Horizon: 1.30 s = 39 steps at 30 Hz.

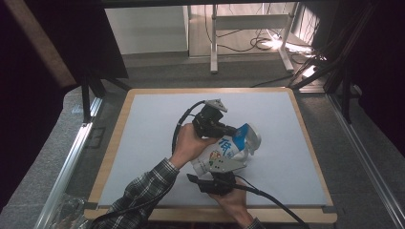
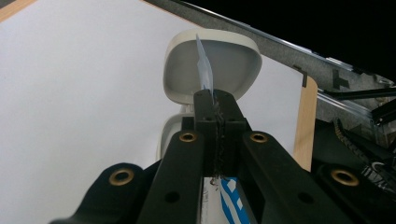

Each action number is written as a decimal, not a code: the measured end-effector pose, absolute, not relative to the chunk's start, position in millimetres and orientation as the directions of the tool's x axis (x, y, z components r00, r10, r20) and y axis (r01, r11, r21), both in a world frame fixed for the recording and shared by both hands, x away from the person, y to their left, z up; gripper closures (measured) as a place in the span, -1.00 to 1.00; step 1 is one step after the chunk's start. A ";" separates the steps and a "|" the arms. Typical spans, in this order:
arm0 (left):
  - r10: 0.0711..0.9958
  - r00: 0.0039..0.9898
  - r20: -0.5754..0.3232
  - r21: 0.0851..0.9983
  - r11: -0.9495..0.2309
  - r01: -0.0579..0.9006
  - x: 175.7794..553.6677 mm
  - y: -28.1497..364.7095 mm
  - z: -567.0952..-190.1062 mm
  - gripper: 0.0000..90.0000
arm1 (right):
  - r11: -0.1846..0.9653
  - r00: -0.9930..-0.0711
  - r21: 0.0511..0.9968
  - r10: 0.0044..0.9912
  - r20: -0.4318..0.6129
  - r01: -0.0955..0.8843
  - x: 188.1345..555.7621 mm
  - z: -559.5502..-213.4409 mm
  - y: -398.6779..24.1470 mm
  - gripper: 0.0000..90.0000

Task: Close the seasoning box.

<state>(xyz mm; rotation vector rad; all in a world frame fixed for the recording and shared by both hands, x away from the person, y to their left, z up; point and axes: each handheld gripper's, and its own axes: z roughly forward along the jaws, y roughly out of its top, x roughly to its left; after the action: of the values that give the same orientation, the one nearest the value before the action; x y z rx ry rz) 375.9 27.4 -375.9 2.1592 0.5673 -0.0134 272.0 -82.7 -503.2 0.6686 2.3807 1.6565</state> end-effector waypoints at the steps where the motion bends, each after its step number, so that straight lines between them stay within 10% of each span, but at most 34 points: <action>1: 0.394 0.894 -0.212 0.761 -0.507 0.404 375.6 28.5 -376.0 0.98 | 0.284 -0.886 0.921 0.449 0.118 0.266 272.2 -503.5 -82.6 0.19; 39: 0.391 0.888 -0.242 0.789 -0.454 0.415 374.1 74.1 -378.4 1.00 | 0.369 -0.876 0.878 0.470 0.107 0.305 283.7 -517.8 -80.9 0.03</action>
<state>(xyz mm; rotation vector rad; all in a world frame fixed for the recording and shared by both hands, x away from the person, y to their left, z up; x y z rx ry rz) 374.1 74.1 -378.4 2.0926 0.5808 -0.0312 283.7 -80.9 -517.8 0.7038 2.4615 1.5252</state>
